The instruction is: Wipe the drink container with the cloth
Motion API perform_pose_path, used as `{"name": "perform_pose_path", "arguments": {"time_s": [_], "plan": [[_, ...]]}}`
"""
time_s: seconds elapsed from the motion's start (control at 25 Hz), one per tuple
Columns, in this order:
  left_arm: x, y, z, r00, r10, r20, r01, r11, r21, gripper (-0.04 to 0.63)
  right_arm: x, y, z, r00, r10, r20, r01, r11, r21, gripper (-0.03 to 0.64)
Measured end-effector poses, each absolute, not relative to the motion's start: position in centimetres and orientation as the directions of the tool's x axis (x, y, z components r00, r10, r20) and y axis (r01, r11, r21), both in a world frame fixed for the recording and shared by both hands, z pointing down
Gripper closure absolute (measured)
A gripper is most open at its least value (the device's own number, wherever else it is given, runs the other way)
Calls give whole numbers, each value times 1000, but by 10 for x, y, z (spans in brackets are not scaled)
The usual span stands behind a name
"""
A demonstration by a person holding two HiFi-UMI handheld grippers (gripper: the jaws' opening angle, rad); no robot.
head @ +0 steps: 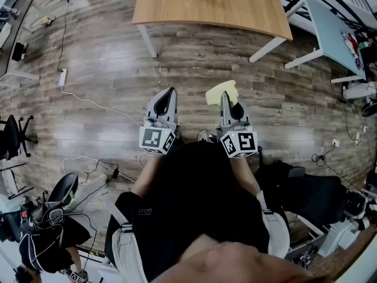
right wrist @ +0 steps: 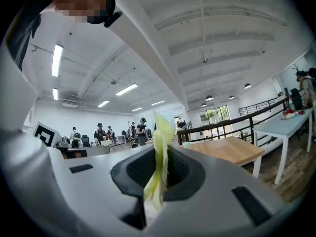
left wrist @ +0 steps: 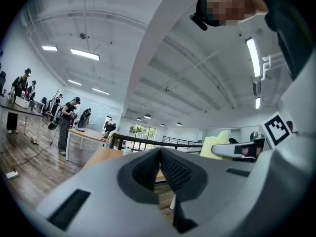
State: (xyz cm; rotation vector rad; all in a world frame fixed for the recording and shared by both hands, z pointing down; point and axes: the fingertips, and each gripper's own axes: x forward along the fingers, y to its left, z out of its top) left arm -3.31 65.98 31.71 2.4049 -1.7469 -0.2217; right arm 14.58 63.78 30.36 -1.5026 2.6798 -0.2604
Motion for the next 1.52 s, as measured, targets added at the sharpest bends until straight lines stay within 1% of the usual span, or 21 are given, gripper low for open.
{"name": "perform_pose_path", "arguments": {"time_s": [0.36,0.6,0.88,1.24,1.52], "plan": [[-68,663,319,321,-947,-30,-922,-319,221,572,113,639,306,-503,-863,40,-856,491,-160,572],[-90,663,324,360,-932,-32,-906,-358,225,572,87,642,311,-478,-877,46,-870,466,-160,572],[-99,646,330,384,-923,-20,-896,-377,234,572,77,628,317,-458,-887,56,-881,444,-163,572],[-100,588,338,383,-924,-8,-898,-374,233,572,70,568,323,-472,-880,49,-873,459,-167,572],[-92,511,340,364,-931,10,-908,-353,225,572,75,486,318,-495,-868,44,-861,483,-158,572]]}}
